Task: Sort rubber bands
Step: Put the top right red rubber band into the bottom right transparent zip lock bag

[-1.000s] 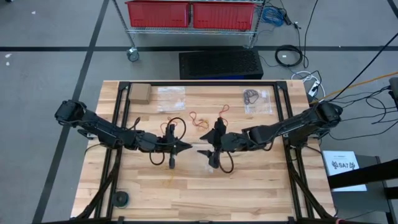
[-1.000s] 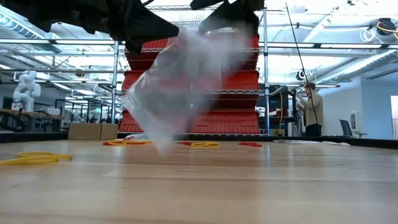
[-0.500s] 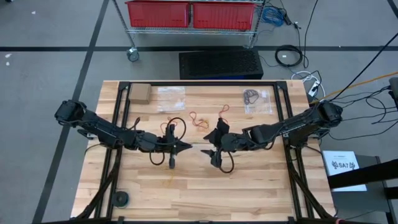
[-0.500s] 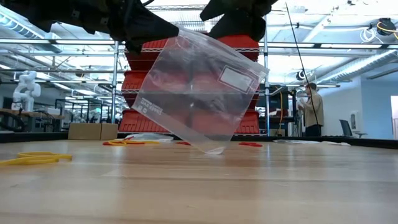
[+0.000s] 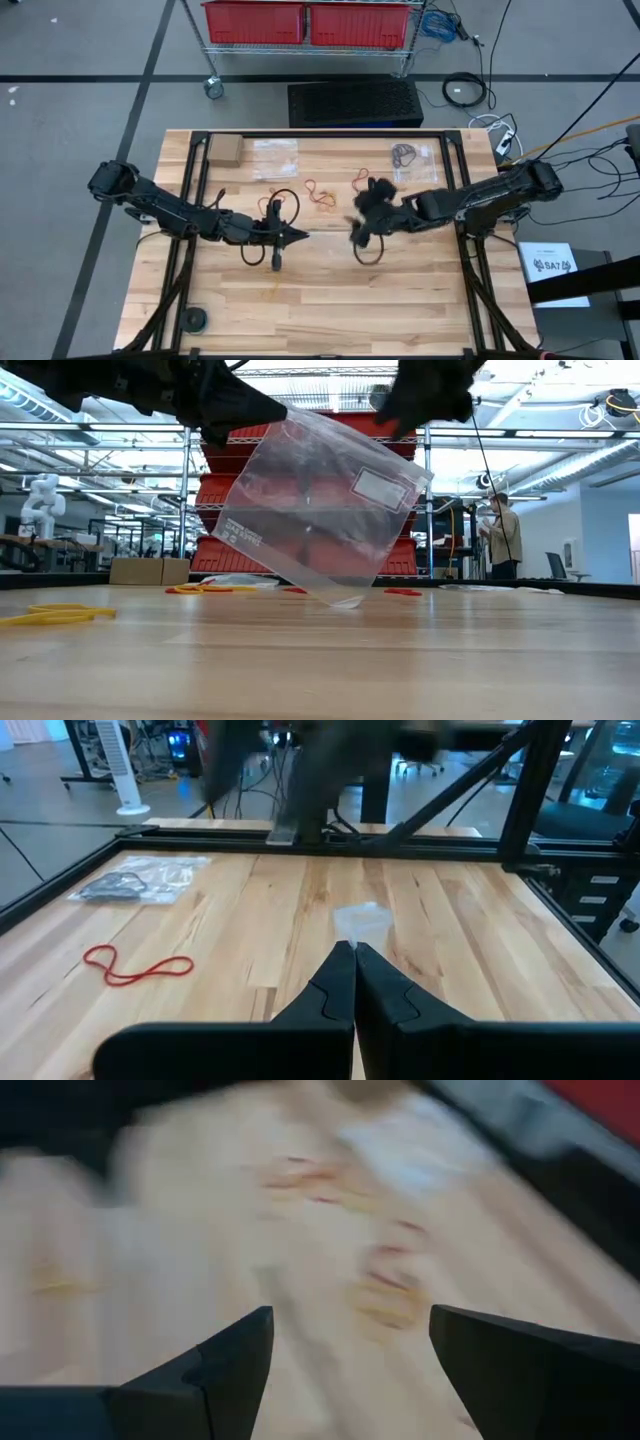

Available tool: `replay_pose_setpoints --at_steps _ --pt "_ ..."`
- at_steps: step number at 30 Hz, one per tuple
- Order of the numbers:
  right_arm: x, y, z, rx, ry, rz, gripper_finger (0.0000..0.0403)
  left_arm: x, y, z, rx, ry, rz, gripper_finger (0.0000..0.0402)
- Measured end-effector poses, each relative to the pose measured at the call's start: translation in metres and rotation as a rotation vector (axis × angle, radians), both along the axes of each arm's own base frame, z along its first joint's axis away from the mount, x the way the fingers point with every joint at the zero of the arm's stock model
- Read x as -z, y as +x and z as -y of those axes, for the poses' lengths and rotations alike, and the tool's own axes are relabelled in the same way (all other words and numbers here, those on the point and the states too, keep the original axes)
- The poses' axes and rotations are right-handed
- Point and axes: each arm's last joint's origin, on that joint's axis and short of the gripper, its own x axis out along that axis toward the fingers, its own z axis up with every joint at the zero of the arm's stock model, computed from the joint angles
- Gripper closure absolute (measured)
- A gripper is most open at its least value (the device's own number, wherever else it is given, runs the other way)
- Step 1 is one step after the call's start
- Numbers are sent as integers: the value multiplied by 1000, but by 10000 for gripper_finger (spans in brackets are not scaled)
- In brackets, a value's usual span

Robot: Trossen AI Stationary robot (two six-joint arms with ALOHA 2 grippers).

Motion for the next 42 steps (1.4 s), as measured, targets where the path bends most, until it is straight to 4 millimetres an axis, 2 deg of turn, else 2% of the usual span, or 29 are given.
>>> replay_pose_setpoints --at_steps 4,7,10,14,22,29,36,39,42 --pt "11 -13 32 195 -8 -154 142 3 -2 0 1 13 -40 402" --pt "33 -13 58 248 14 -264 142 0 -5 -1 1 14 -44 402" --pt "59 -11 84 213 33 -353 142 -7 -8 -2 1 8 -21 402" --pt "87 -9 118 97 95 -367 142 -12 -12 -4 1 9 -20 402" --pt "114 -8 171 23 85 -402 142 -11 -14 -4 1 16 -46 402" --pt "147 0 185 -4 182 -437 142 -9 -15 -4 1 21 -60 402" --pt "161 11 184 7 240 -444 145 -9 -15 -4 1 22 -65 402" --pt "162 14 181 -2 254 -434 171 -9 -15 -4 1 22 -66 402" --pt "163 15 176 -10 259 -435 230 -9 -15 -4 1 22 -66 402"
